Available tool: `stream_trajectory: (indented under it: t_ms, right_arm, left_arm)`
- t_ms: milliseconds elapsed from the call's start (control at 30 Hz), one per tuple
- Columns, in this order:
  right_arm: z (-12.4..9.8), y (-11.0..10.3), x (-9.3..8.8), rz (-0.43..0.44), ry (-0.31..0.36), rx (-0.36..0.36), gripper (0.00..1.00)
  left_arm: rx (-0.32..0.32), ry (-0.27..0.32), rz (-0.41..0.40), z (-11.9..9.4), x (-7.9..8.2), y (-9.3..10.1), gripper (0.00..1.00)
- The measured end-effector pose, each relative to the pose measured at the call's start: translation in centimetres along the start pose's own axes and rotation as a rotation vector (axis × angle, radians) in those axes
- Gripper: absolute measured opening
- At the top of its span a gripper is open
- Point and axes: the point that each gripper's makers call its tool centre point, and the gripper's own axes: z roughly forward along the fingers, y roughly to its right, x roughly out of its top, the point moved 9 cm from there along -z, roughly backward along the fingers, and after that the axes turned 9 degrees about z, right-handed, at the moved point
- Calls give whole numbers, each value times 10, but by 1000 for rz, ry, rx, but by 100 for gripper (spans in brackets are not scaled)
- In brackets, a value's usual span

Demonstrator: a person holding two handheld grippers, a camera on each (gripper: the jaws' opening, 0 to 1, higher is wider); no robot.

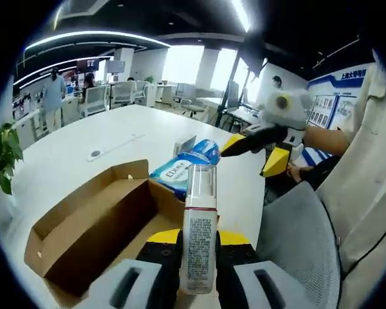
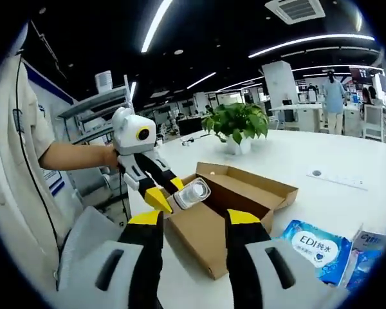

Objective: Operate the shoe box by opening the lid, removing the specified soft item, and placing it in the target area until the item is outside and the box remains undamaged.

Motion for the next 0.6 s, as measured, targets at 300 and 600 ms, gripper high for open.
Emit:
stream_trajectory:
  t_ms: [300,600]
  right_arm:
    - [11,-5,5,65,46,34,31]
    - [15,-10,8,117,75,65,27]
  left_arm:
    - [-37,157,-72,4,4,20,19]
    - [-84,239,-113,6,5,28,19]
